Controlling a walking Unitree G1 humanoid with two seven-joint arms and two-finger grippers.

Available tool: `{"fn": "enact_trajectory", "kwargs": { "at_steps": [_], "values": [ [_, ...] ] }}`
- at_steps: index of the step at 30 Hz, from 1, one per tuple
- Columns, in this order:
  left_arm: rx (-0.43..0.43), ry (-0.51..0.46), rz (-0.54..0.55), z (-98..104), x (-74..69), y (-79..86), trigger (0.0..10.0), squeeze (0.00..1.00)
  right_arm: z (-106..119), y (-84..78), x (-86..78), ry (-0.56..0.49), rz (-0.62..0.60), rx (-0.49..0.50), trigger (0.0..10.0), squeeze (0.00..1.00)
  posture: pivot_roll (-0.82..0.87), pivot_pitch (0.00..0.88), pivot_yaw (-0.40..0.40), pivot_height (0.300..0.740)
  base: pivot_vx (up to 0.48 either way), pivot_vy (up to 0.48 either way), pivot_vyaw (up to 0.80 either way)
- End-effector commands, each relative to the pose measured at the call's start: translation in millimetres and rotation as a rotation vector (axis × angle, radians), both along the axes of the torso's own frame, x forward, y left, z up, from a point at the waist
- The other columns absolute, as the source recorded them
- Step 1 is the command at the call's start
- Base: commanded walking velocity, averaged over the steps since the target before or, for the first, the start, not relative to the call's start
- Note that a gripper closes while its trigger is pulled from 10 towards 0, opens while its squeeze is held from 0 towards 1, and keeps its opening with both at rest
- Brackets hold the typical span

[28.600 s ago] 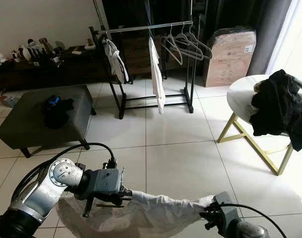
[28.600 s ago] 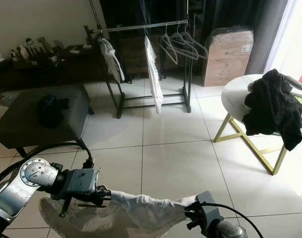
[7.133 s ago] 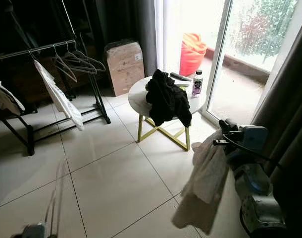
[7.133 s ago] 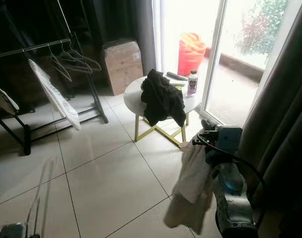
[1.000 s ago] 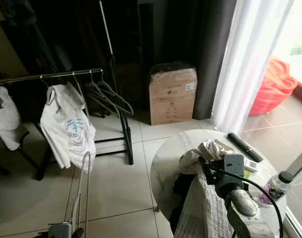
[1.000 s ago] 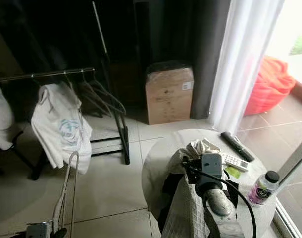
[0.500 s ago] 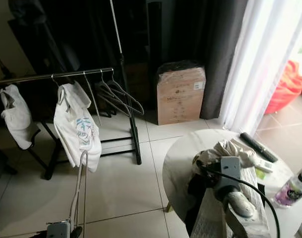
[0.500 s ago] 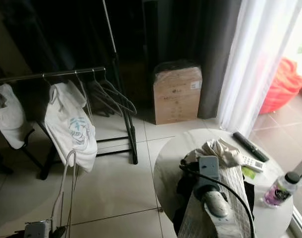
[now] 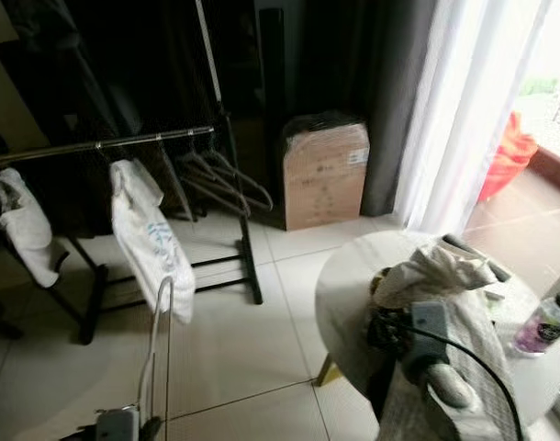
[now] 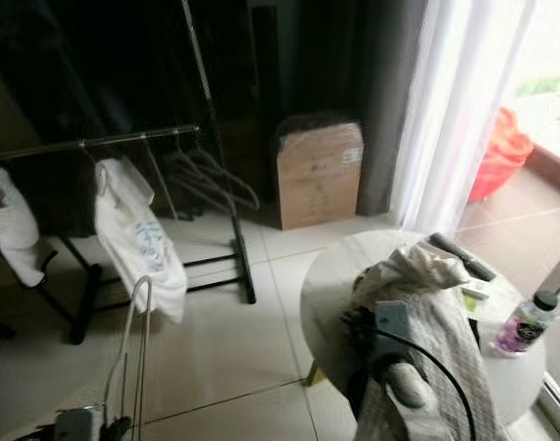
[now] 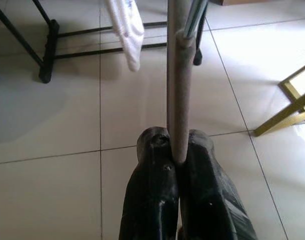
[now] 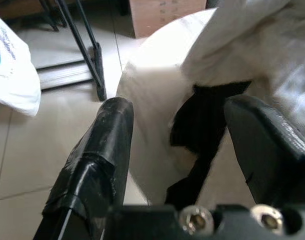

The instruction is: Hang hanger

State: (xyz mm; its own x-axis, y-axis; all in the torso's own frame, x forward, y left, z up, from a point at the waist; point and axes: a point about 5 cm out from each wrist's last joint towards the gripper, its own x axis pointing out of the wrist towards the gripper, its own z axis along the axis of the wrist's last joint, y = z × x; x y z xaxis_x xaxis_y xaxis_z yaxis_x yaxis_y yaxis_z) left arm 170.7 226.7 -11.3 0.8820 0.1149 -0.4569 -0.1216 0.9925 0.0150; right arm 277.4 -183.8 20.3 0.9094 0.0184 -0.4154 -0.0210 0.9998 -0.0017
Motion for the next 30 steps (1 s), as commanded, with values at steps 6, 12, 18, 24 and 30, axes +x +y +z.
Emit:
{"fn": "enact_trajectory", "kwargs": {
  "at_steps": [6,12,18,24,30],
  "values": [
    [0.006,0.021,0.023,-1.8,-5.8,6.7,10.0,0.0,2.1,13.5,6.4,-0.021,0.053,0.007,10.0,0.0,-0.03,0.077,0.05,0.74,0.0,0.377,0.0],
    [0.007,0.024,0.019,-1.7,-6.2,6.7,10.0,0.0,1.9,13.7,8.6,-0.026,0.069,-0.007,10.0,0.0,-0.03,0.079,0.051,0.74,0.0,0.377,0.0],
    [0.009,0.025,0.018,-1.5,-6.4,7.0,10.0,0.0,5.6,19.2,12.3,-0.042,0.105,-0.011,10.0,0.0,-0.03,0.08,0.053,0.74,0.0,0.377,0.0],
    [0.009,0.027,0.016,-1.3,-6.6,6.8,10.0,0.0,8.7,23.2,15.1,-0.057,0.134,-0.023,10.0,0.0,-0.02,0.084,0.054,0.74,0.0,0.377,0.0],
    [0.006,0.034,0.01,-1.7,-7.1,6.0,10.0,0.0,9.3,25.4,15.9,-0.057,0.155,-0.036,10.0,0.0,-0.02,0.085,0.054,0.74,0.0,0.377,0.0]
  ]
}}
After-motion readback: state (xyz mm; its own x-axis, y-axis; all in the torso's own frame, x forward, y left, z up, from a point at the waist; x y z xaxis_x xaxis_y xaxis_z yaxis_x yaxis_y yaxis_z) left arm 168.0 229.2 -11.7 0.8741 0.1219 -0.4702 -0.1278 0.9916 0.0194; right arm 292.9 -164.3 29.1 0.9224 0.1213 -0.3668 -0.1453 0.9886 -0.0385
